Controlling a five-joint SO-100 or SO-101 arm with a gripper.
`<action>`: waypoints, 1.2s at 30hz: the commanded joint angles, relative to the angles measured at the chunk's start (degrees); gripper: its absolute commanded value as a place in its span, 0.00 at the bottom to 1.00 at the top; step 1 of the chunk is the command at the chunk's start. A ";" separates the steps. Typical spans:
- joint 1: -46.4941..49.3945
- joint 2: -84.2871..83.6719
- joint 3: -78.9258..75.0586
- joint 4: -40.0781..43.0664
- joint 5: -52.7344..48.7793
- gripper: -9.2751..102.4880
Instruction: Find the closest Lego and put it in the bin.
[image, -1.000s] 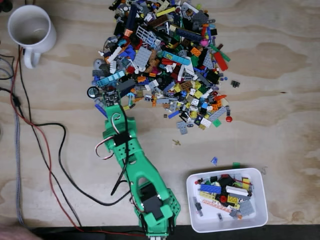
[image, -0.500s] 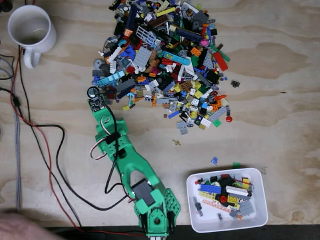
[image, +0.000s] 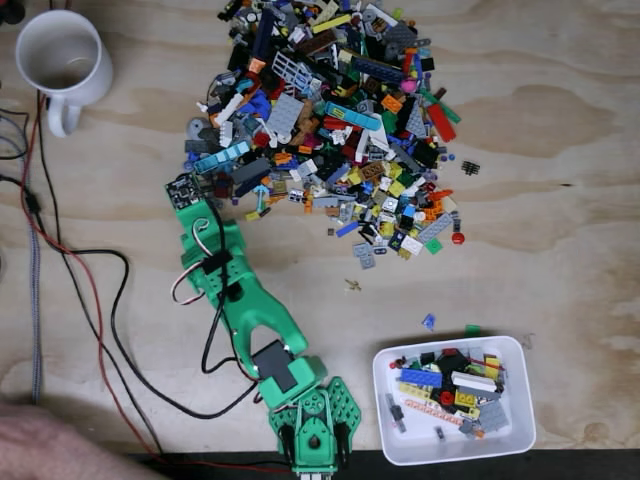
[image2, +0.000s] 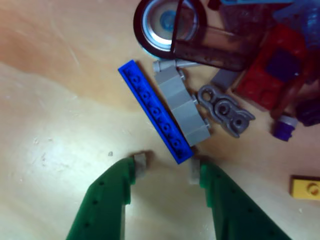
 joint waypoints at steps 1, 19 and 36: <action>2.11 -0.18 -4.48 -1.49 -1.23 0.21; -0.97 -4.57 -8.00 -1.93 -1.93 0.21; 1.67 1.58 -8.35 10.11 1.93 0.11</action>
